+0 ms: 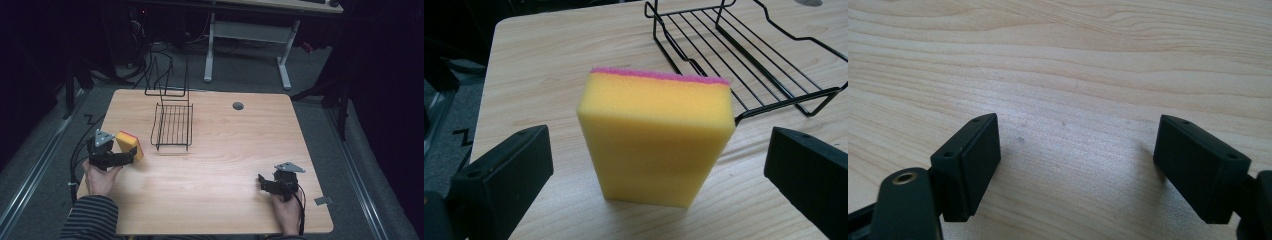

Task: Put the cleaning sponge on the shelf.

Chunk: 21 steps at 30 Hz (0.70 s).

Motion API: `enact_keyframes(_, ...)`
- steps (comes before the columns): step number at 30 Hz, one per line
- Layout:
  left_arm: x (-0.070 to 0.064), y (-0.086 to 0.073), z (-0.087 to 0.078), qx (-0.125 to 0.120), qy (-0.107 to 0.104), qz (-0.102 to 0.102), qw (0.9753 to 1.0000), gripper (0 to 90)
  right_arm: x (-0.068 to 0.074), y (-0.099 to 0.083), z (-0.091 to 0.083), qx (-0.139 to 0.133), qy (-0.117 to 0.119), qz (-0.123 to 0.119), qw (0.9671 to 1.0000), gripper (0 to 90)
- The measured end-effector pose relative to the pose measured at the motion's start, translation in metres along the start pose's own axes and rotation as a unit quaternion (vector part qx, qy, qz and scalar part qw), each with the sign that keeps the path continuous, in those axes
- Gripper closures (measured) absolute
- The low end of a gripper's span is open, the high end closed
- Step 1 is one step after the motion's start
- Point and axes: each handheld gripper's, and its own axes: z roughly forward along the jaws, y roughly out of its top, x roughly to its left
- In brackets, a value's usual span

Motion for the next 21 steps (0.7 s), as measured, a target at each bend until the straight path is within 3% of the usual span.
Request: enact_keyframes(21,0.002,-0.001,0.025,0.024,-0.001,0.008,0.9997,0.0,0.000,0.000,0.000,0.000,0.000,0.000,1.0000,19.0)
